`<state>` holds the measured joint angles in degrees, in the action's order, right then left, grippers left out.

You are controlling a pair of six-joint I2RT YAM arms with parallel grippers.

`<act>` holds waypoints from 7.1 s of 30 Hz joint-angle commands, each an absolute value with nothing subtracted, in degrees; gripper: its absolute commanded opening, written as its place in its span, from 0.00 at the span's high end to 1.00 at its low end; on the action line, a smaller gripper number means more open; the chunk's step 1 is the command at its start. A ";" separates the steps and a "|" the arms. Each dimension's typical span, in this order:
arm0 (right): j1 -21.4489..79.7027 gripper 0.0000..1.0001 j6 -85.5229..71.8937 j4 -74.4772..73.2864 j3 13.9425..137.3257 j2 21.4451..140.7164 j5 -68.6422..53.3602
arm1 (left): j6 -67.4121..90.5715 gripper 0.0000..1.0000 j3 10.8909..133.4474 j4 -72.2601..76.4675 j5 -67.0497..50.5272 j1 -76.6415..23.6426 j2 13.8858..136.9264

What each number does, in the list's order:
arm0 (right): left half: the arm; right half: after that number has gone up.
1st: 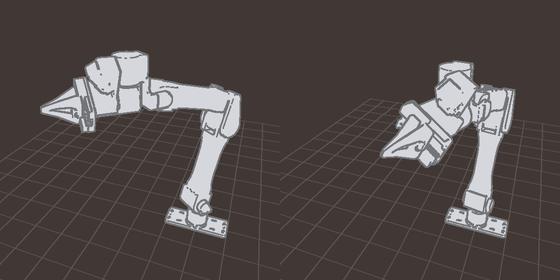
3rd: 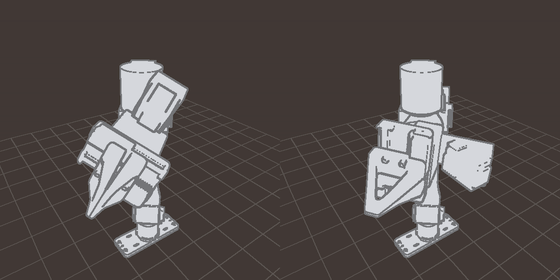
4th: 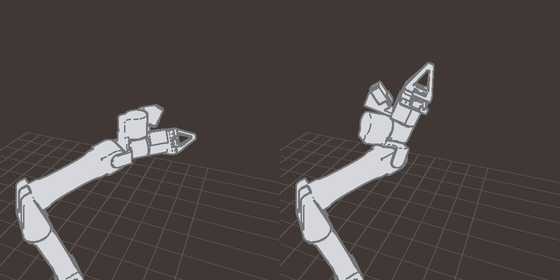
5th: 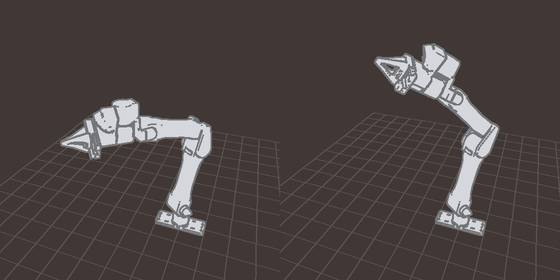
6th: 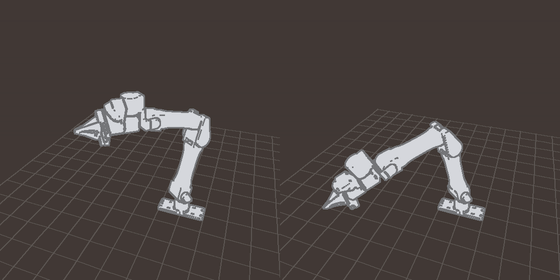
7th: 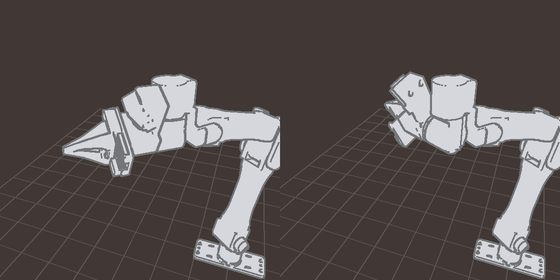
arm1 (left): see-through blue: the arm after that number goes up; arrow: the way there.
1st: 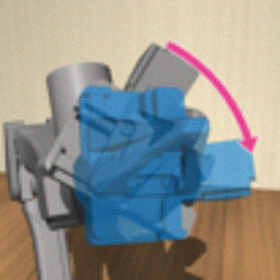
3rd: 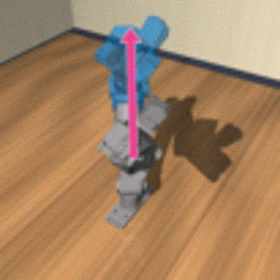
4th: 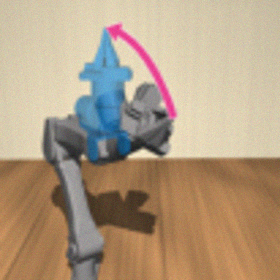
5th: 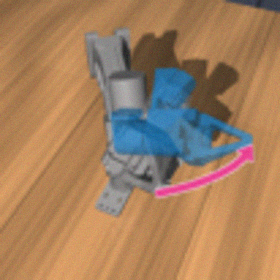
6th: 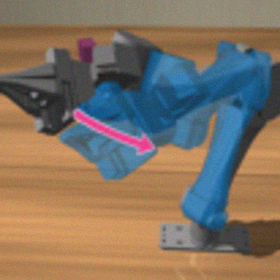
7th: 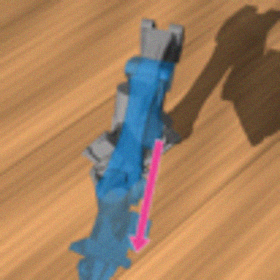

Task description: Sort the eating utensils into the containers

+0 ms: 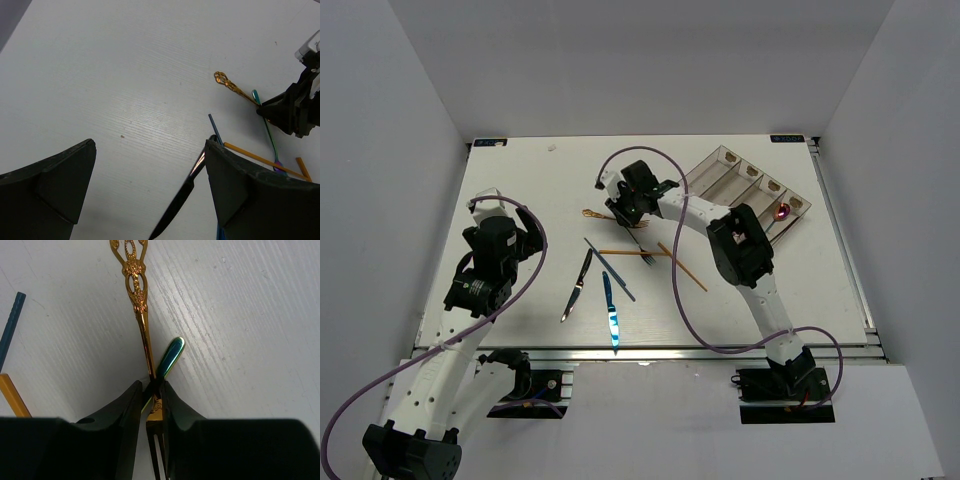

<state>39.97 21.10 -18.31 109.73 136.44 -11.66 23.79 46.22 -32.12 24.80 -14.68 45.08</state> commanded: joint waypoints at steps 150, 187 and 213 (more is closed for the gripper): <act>44.38 1.00 3.60 -21.11 93.61 125.16 4.93 | 23.47 0.02 45.97 -31.90 24.52 -14.50 44.83; 43.25 1.00 0.47 24.88 69.70 102.23 17.73 | 23.55 0.02 45.88 -31.90 24.70 -14.50 44.83; 9.76 1.00 -52.56 3.86 59.24 95.36 27.87 | 23.55 0.02 45.88 -31.64 24.08 -14.50 45.00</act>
